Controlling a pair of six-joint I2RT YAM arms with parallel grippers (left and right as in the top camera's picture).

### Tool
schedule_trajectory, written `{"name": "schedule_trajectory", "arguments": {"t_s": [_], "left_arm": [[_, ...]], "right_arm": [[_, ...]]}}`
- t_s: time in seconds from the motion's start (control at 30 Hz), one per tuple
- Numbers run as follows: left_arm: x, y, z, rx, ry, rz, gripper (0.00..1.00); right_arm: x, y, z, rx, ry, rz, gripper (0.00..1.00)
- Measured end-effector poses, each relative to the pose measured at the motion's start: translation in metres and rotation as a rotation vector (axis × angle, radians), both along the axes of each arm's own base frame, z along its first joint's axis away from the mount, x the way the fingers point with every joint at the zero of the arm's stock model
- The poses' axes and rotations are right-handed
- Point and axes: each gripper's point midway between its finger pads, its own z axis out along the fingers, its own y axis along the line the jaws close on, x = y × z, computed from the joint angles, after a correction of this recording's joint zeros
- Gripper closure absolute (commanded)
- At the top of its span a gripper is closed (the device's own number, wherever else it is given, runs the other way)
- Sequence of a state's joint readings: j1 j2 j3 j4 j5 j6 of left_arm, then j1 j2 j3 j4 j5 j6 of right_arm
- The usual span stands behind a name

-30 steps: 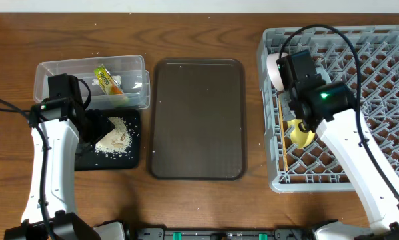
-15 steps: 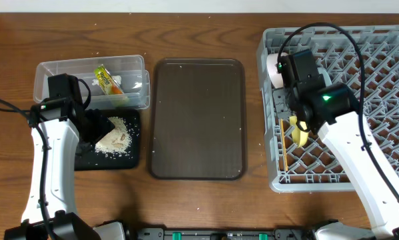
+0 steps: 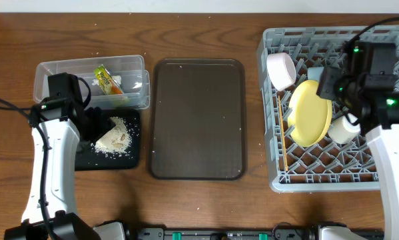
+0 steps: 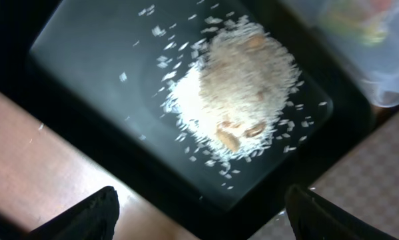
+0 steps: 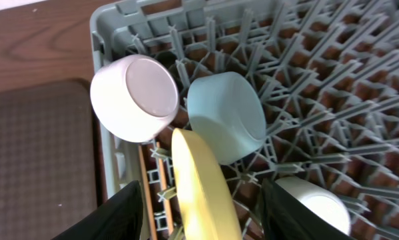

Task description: Sort waste into correct bins and load items into the dishwasher rack

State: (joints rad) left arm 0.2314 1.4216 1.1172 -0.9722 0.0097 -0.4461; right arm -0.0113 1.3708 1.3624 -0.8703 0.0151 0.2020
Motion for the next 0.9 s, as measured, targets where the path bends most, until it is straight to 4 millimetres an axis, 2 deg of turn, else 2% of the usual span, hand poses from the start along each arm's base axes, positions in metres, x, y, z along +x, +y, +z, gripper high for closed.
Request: {"name": "schedule_trajectory", "arguments": {"t_s": [0.13, 0.23, 0.33, 0.43, 0.5, 0.63, 0.77, 0.9], "left_arm": [[0.019, -0.025, 0.003, -0.005, -0.055, -0.168, 0.18], [0.024, -0.047, 0.004, 0.003, -0.065, -0.302, 0.18], [0.023, -0.068, 0.003, 0.002, -0.056, -0.425, 0.18], [0.011, -0.080, 0.000, -0.009, -0.006, -0.498, 0.18], [-0.005, -0.082, -0.003, -0.022, 0.060, -0.523, 0.18], [-0.021, -0.081, -0.005, -0.035, 0.125, -0.532, 0.18], [-0.022, -0.081, 0.002, -0.028, 0.099, -0.537, 0.18], [-0.016, -0.082, 0.025, 0.008, -0.035, -0.547, 0.18]], "right_arm": [[0.007, 0.012, -0.017, 0.050, 0.045, 0.081, 0.46], [0.013, 0.018, -0.031, 0.066, 0.077, 0.126, 0.47], [0.017, 0.021, -0.043, 0.076, 0.106, 0.146, 0.46], [0.015, 0.023, -0.051, 0.082, 0.136, 0.154, 0.44], [0.010, 0.022, -0.052, 0.082, 0.155, 0.149, 0.41], [-0.002, 0.015, -0.052, 0.063, 0.189, 0.109, 0.38], [-0.015, 0.008, -0.036, 0.037, 0.167, 0.068, 0.37], [-0.029, 0.003, -0.021, 0.028, 0.110, 0.023, 0.36]]}}
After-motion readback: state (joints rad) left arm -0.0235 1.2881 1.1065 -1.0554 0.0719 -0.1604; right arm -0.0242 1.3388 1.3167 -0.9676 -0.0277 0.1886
